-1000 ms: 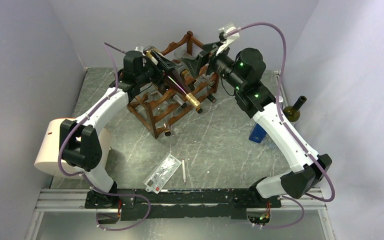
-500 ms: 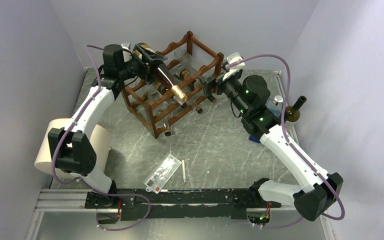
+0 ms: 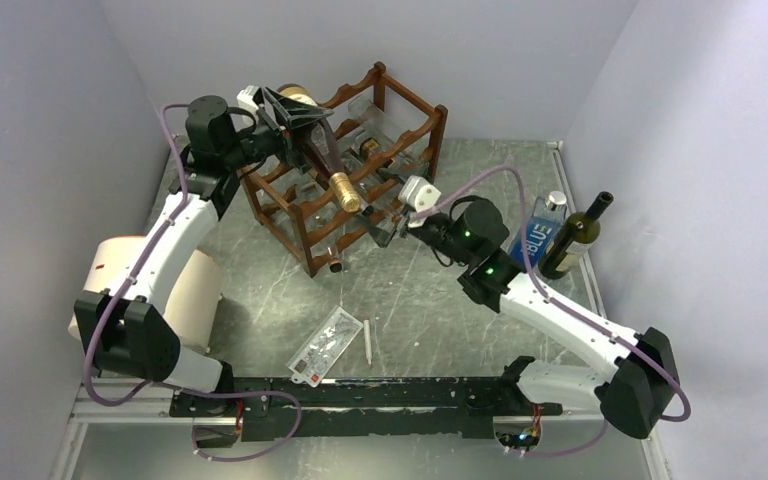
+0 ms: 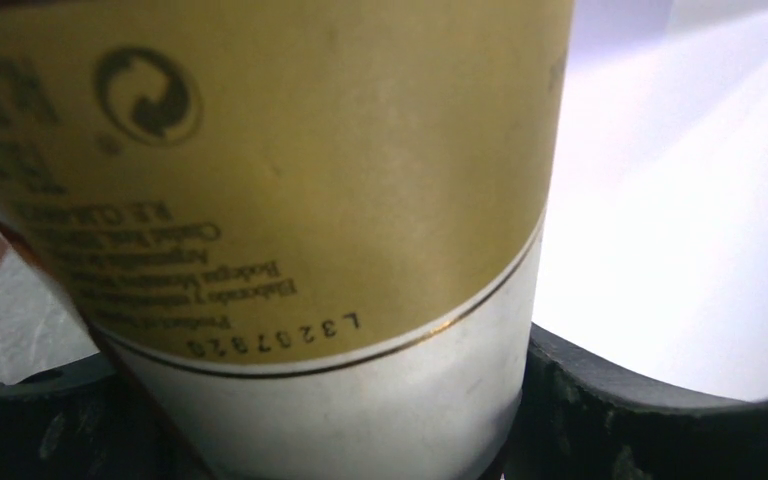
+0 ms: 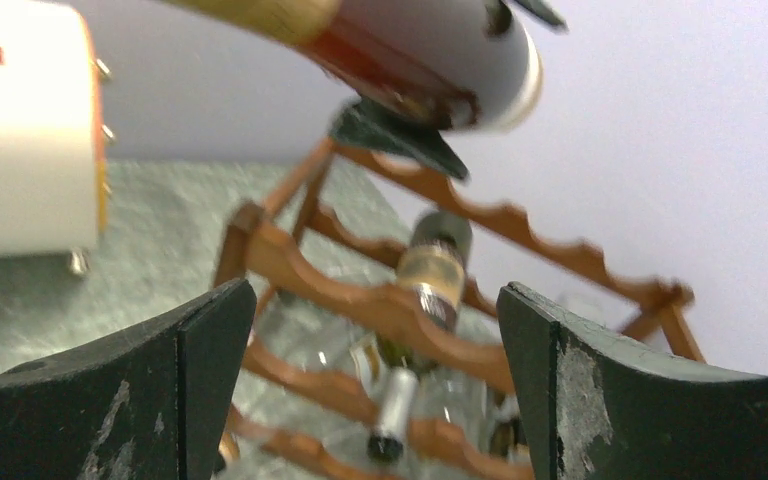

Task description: Take the wine bottle off the wine rack

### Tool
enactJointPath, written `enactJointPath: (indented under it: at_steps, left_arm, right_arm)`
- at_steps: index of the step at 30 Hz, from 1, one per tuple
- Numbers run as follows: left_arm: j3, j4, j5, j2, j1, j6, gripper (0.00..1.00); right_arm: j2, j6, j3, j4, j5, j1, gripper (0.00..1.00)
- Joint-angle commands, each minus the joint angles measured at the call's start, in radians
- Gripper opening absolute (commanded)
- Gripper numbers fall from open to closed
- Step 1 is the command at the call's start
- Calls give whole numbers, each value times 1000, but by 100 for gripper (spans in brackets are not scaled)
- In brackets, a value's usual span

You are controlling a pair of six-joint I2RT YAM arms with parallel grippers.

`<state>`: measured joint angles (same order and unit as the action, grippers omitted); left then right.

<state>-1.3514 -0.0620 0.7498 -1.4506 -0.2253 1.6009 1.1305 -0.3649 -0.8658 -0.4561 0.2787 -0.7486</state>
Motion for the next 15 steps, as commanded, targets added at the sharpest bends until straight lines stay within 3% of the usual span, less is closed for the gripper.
enactJointPath:
  at_steps: [1, 7, 15]
  left_arm:
    - [-31, -315, 33, 119, -2, 125, 7]
    - [0, -307, 6, 149, -6, 171, 7]
    - [8, -316, -15, 149, -17, 196, 7]
  right_arm:
    - [23, 2, 10, -382, 90, -73, 95]
    - [130, -37, -29, -644, 40, -171, 96]
    - [279, 96, -112, -929, -36, -189, 93]
